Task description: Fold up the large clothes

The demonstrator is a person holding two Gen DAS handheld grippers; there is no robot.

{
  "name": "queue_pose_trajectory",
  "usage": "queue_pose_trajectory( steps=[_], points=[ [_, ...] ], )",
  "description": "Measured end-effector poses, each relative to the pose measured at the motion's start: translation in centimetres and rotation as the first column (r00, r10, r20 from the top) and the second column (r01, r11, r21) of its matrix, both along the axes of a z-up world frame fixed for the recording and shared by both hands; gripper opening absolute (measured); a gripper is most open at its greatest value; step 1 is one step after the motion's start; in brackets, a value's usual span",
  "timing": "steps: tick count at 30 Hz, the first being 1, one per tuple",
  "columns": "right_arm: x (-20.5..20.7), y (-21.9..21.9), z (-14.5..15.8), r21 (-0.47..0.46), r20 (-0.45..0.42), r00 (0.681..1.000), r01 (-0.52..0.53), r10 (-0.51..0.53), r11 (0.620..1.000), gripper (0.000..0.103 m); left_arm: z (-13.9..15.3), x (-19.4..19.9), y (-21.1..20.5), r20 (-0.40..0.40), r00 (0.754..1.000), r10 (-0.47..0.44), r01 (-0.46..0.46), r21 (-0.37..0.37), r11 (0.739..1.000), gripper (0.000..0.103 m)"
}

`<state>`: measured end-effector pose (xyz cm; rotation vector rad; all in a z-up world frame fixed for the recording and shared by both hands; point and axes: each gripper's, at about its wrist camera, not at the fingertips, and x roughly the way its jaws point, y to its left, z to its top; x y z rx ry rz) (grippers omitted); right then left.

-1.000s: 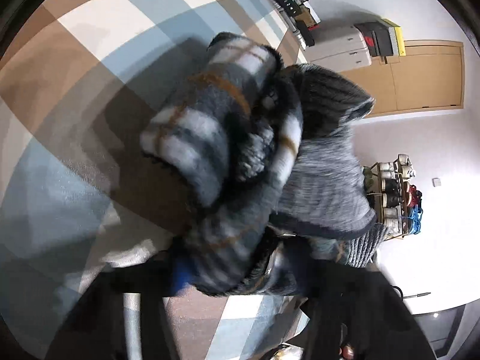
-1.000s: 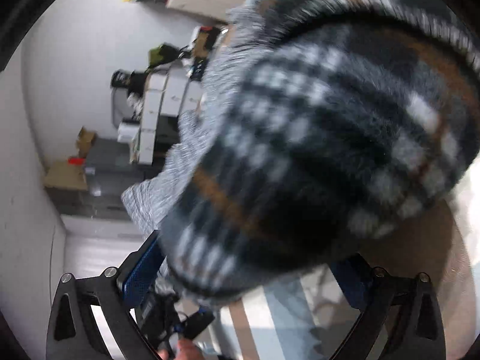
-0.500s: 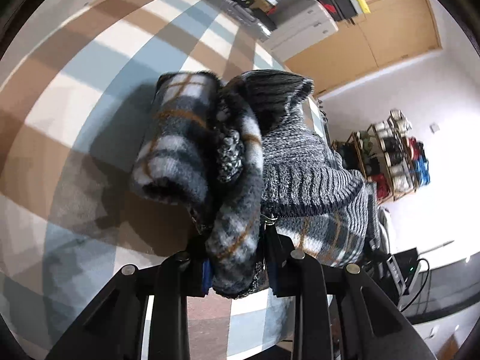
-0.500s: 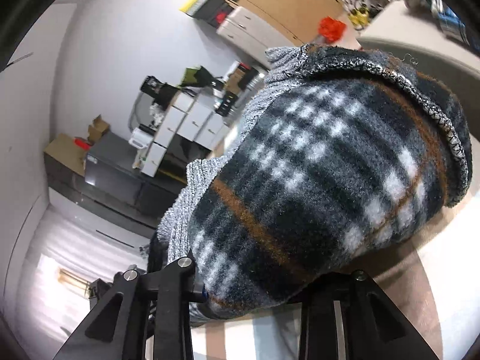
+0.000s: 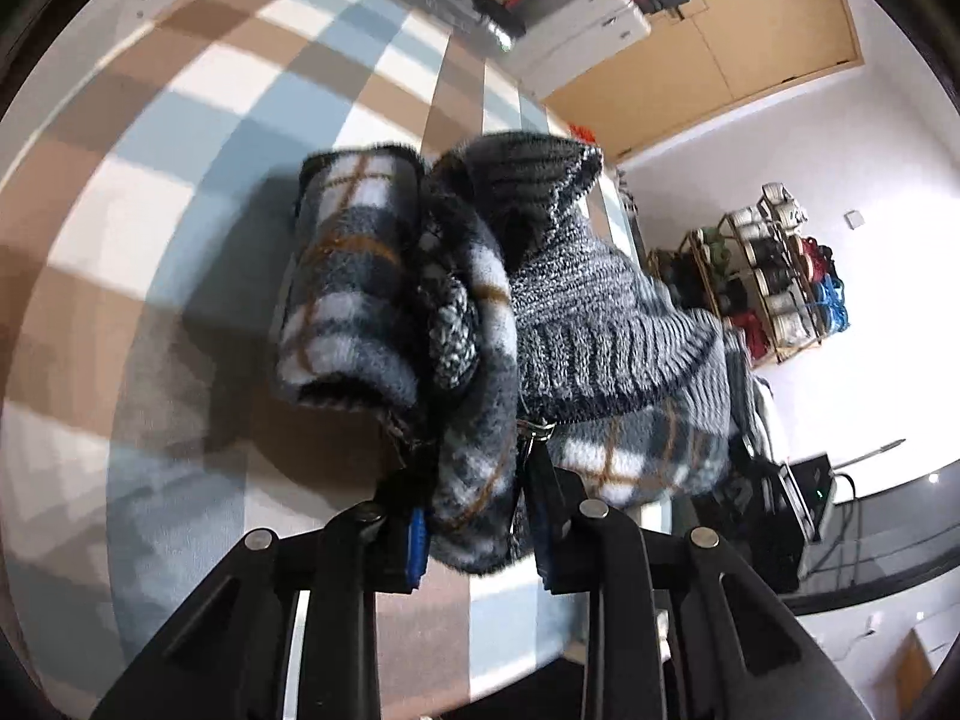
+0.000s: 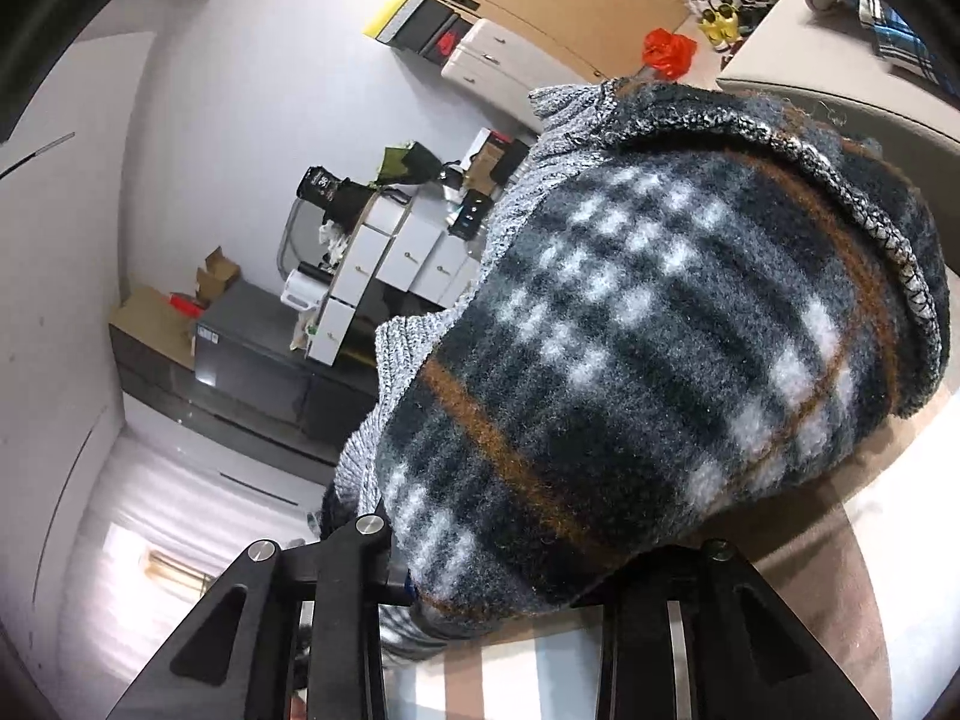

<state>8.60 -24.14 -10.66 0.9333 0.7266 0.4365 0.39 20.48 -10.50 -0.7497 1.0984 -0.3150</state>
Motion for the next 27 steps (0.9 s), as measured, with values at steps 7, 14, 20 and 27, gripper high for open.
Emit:
queue_pose_trajectory(
  steps=[7, 14, 20, 27],
  points=[
    [0.9, 0.6, 0.3, 0.015, -0.003, 1.0, -0.008, 0.008, 1.0, 0.03, 0.4, -4.9, -1.0, 0.023, 0.998, 0.052, -0.053, 0.065, 0.996, 0.067],
    [0.4, 0.6, 0.5, 0.016, 0.018, 1.0, -0.014, 0.013, 1.0, 0.03, -2.7, -5.2, -3.9, -0.036, 0.997, 0.063, -0.062, 0.044, 0.997, 0.068],
    [0.1, 0.4, 0.5, 0.008, 0.019, 1.0, -0.016, 0.016, 1.0, 0.03, -4.0, -1.7, -4.2, -0.036, 0.988, 0.149, -0.148, 0.037, 0.988, 0.068],
    [0.2, 0.7, 0.9, 0.001, 0.019, 1.0, -0.022, 0.022, 1.0, 0.031, -4.5, -0.5, -2.7, -0.058, 0.978, 0.199, -0.206, -0.155, 0.966, 0.024]
  ],
)
